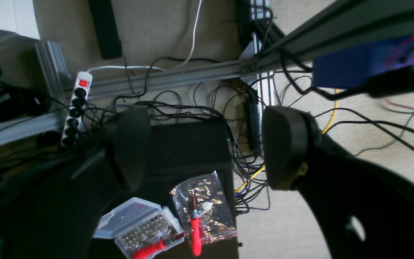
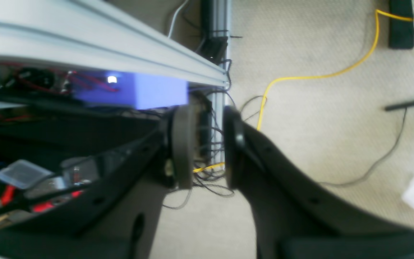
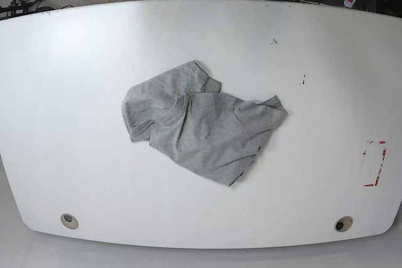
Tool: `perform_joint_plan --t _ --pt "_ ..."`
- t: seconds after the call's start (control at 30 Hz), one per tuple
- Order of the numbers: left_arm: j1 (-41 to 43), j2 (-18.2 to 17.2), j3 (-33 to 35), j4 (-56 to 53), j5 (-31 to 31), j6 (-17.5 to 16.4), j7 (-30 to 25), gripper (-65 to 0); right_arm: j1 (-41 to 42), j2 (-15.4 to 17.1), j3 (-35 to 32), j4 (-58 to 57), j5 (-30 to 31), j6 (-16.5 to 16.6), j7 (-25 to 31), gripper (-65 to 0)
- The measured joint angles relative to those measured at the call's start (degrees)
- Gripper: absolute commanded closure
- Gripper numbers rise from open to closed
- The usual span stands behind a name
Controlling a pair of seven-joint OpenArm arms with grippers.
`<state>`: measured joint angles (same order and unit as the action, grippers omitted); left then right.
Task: Fold the T-shirt properly
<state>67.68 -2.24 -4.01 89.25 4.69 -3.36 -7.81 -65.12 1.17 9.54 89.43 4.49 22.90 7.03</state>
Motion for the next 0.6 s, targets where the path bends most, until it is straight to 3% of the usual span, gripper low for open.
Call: perform_joint_plan --t 0.17,0.43,0.6 --pt "3.93 -0.66 -0.57 5.92 -0.48 -0.13 -0.39 -44.6 -2.84 -0.22 -0.20 5.25 0.24 0.11 0.37 -12.8" --pt "5.84 -4.46 -4.98 15.58 -13.92 0.35 0.50 -44.6 -5.20 1.11 0.28 13.49 8.92 0.15 -1.36 -12.8" --pt "5.81 -6.21 -8.11 21.31 -18.53 0.61 -0.22 -44.6 -4.63 2.84 1.97 18.18 13.14 -0.20 -3.15 -12.8"
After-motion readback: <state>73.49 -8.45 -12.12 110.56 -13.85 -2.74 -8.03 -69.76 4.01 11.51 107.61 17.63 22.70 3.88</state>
